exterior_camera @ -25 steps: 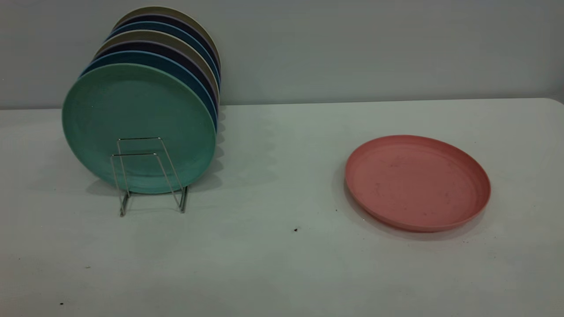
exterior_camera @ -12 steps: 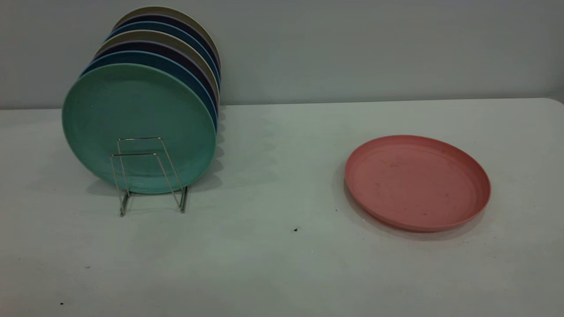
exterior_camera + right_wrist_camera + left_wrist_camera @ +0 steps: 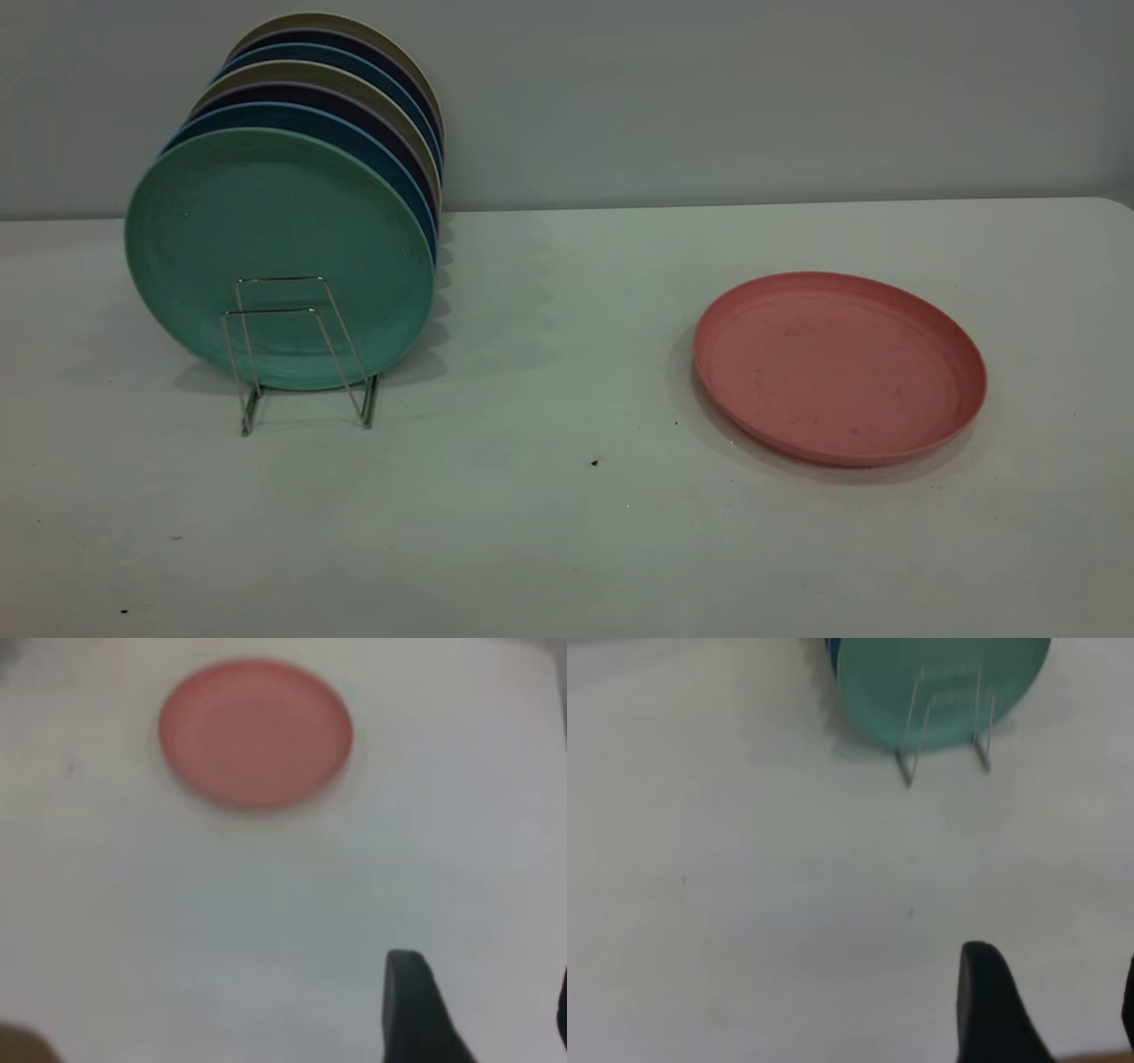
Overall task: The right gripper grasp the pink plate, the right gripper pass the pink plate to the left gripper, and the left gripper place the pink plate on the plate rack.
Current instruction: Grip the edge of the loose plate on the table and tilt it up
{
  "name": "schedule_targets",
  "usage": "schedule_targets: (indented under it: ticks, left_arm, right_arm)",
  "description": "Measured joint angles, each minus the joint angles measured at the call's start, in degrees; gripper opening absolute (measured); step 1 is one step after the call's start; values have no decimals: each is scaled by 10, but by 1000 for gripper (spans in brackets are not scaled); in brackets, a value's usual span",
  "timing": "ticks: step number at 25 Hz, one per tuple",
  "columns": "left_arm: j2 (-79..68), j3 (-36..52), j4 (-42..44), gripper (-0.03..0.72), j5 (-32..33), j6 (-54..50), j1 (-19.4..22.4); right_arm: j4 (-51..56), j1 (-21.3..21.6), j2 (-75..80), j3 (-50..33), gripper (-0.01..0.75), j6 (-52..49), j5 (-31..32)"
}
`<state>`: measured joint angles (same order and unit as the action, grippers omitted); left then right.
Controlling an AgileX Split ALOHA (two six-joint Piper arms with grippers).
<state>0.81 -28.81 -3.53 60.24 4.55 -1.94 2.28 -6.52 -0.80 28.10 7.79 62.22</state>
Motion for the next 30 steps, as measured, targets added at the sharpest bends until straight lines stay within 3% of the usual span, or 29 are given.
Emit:
schedule_targets:
  ticks: [8, 15, 21, 25, 30]
  left_arm:
    - [-162, -5, -37, 402, -100, -46, 0]
    - [-347, -46, -138, 402, -178, 41, 0]
    - [-478, -73, -270, 402, -206, 146, 0]
    - [-517, -77, -353, 402, -243, 199, 0]
    - [-519, -77, -375, 402, -270, 227, 0]
  right_arm:
    - [60, 0, 150, 3, 335, 31, -144]
    - [208, 0, 348, 3, 330, 144, -248]
    - [337, 0, 534, 5, 326, 263, -343]
    - [393, 0, 659, 42, 321, 317, -366]
    - [426, 0, 800, 120, 321, 352, -374]
